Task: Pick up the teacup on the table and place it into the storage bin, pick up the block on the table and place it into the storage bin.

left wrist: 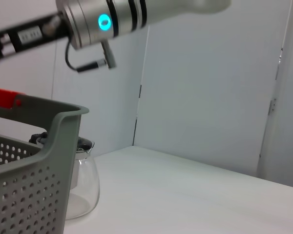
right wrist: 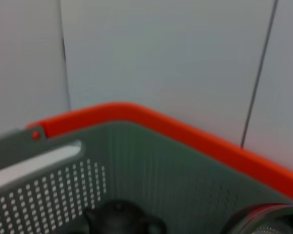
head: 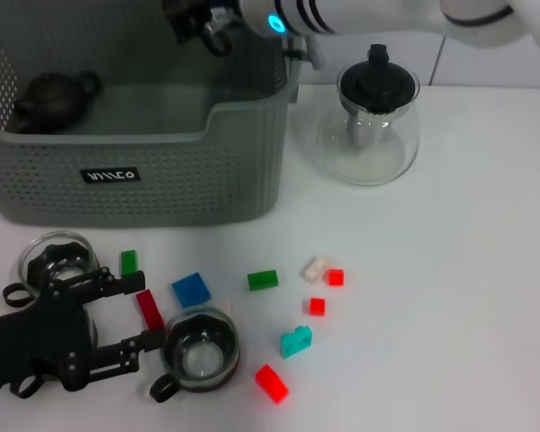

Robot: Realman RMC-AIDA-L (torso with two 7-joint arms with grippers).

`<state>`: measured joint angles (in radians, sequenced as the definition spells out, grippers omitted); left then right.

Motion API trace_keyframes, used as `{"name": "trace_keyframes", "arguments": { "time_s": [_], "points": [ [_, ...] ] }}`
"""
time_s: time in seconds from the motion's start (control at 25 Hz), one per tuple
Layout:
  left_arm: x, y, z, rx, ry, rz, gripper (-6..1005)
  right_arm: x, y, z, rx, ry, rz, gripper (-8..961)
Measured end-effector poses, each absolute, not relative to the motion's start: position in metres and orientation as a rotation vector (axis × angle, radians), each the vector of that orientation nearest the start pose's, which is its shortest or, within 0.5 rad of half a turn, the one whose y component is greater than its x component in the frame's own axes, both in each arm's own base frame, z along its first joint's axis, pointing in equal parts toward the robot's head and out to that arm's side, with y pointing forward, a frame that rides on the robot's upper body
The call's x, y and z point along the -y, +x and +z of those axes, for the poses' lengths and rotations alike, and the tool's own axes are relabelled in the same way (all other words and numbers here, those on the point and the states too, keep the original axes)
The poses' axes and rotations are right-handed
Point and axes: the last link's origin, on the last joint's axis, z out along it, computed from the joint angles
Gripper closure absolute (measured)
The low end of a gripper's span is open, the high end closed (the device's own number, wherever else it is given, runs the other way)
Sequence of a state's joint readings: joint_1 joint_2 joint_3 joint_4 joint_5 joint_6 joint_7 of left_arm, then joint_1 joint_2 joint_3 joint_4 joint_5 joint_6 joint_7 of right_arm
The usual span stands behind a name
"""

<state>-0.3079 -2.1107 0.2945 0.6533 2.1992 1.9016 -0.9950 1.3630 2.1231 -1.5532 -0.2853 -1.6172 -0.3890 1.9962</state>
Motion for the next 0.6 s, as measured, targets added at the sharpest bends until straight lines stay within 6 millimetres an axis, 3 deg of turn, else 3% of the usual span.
{"name": "trace_keyframes", "arguments": {
  "time_s": [0.28,0.6],
  "points": [
    [-0.224,-0.320,0.016,0.477,-2.631,-0.880,266,-0.480,0.033,-0.112,-0.613,-2.446,0.315,895],
    [-0.221,-0.320,0.016,0.484,-2.634,-0.885,266,-0.477,0.034,-0.114,-0.627,-2.471,0.316,895]
  ]
}}
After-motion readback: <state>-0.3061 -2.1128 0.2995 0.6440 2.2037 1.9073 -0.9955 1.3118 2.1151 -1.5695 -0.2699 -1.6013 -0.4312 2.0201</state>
